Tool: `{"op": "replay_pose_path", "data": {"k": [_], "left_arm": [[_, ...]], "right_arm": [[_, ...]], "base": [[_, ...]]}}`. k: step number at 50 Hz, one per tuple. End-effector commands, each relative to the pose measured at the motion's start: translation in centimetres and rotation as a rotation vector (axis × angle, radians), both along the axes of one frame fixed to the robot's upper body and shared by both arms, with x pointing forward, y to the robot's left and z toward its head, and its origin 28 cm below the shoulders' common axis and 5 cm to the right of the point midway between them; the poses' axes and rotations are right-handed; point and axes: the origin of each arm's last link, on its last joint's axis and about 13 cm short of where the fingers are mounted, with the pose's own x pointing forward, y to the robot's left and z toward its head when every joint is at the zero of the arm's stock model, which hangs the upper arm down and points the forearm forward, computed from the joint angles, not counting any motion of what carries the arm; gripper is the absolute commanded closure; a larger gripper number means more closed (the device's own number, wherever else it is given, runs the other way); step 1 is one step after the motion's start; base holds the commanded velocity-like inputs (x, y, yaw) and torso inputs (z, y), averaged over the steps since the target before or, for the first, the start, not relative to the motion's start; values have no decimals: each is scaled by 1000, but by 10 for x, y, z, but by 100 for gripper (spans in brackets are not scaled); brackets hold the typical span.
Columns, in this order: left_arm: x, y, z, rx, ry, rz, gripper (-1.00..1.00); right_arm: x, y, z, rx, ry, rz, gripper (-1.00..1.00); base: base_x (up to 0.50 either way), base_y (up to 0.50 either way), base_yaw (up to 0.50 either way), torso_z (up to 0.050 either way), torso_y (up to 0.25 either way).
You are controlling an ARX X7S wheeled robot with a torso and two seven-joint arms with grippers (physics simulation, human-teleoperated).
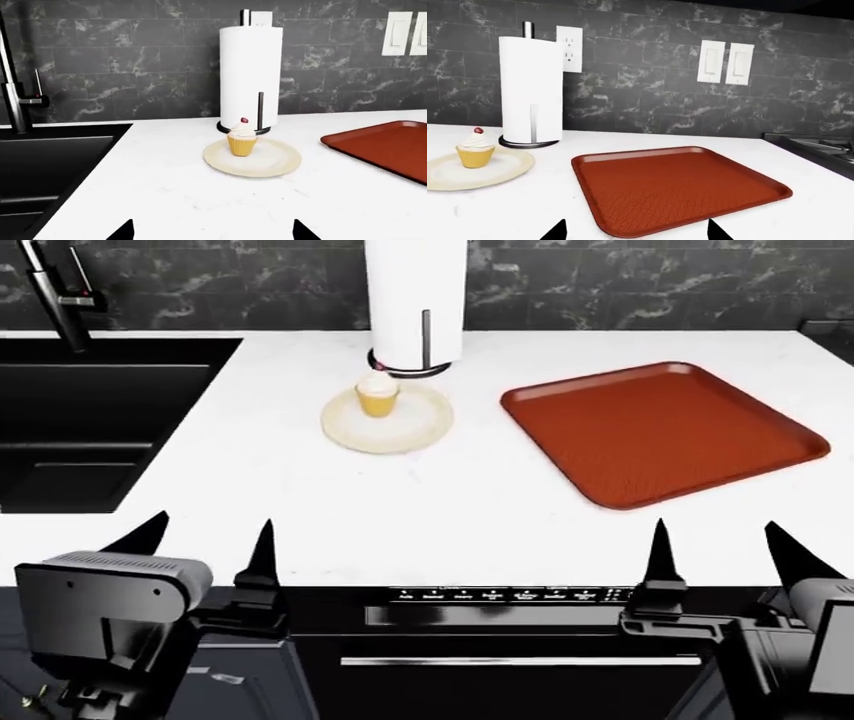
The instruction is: Move the dessert items from the plate to the tray.
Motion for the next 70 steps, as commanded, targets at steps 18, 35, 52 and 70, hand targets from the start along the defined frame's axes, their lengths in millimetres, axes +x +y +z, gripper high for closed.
{"op": "replay_pose_path", "data": {"k": [18,35,52,70], "left_arm": [[-16,7,17,-16,-49,20,-100],[-16,10,18,-19,-48,41,-100],[-24,19,28,-19,1,16,-100],[-10,32,78,49,228,-135,-100]], "right_arm": [[-9,-3,16,-14,-18,21,-100],[-9,-2,15,-23,-16,22,-100],[-19,-4,20,-22,-16,8,-100],[-23,-8,28,-18,-26,-8,-100]], "base": [[379,-447,0,0,0],[500,-69,0,0,1],[186,-16,0,0,1],[0,0,0,0,0]]}}
